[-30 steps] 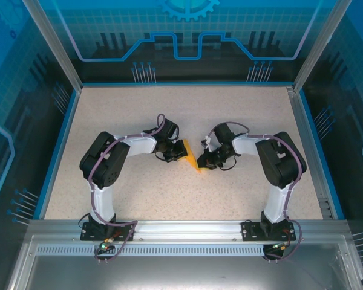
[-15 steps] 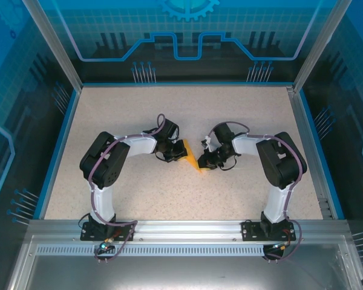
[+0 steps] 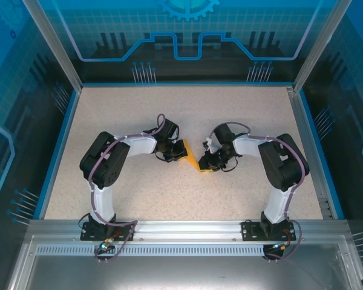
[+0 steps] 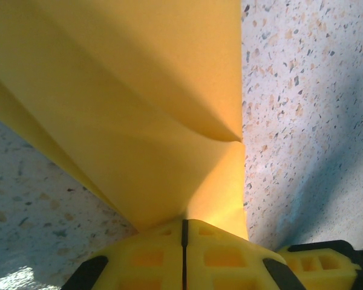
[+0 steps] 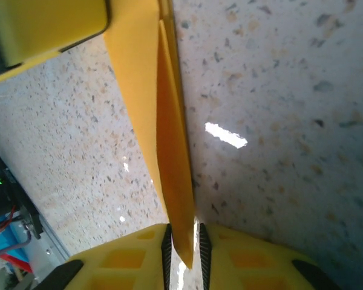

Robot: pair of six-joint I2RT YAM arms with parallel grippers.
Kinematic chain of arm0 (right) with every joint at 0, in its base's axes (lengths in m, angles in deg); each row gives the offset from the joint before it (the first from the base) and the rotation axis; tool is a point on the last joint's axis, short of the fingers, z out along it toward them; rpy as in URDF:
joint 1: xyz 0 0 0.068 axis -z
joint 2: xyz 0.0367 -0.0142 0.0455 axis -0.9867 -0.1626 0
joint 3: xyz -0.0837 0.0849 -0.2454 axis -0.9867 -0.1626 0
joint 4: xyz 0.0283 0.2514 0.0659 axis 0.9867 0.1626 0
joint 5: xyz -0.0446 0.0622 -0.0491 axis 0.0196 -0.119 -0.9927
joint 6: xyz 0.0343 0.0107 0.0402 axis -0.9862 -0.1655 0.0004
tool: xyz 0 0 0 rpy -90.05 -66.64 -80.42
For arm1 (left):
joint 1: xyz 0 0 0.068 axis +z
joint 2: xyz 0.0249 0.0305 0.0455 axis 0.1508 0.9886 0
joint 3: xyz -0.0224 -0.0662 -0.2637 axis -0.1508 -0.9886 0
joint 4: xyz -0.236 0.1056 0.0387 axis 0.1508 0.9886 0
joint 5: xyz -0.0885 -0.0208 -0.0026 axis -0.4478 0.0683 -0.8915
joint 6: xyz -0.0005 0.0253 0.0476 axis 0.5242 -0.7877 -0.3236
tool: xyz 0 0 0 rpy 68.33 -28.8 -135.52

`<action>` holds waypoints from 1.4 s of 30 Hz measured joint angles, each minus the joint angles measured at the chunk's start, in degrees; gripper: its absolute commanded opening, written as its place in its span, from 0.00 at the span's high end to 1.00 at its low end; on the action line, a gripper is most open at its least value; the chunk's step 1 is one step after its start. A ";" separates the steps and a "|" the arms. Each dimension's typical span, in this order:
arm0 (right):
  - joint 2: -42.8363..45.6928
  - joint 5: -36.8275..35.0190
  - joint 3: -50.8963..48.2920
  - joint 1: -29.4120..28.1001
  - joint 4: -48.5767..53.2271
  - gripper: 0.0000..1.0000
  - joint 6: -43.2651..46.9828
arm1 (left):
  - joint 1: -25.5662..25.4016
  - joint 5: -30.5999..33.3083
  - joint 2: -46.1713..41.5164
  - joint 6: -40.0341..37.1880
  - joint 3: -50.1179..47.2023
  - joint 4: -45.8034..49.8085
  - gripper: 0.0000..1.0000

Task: Fold a paper plane with a square sheet of paper (pick it up from the middle)
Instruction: Fold the wing for the fifth time at the center of the table.

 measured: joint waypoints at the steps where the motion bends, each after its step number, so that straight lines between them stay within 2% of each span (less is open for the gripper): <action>1: 1.46 -1.22 0.00 -0.04 0.46 0.73 0.02 | 0.00 0.00 0.00 0.00 0.04 0.07 0.93; 5: 6.69 -5.40 0.74 -1.22 1.16 0.73 -0.07 | -0.02 0.04 0.00 -0.02 0.11 0.22 0.93; 7: 6.88 -6.19 2.69 -2.54 1.31 0.76 -0.11 | -0.02 0.09 0.00 -0.02 0.15 0.26 0.93; 17: -4.24 -5.77 10.99 -7.06 1.40 0.84 -0.79 | -0.09 0.22 0.00 -0.02 0.20 0.39 0.93; 32: -6.14 -6.36 9.29 -6.95 2.32 0.85 -0.63 | -0.09 0.24 0.00 0.00 0.20 0.39 0.93; 42: -6.14 -2.23 6.69 -5.31 -1.25 0.85 -0.02 | -0.13 0.44 0.00 0.00 0.20 0.42 0.93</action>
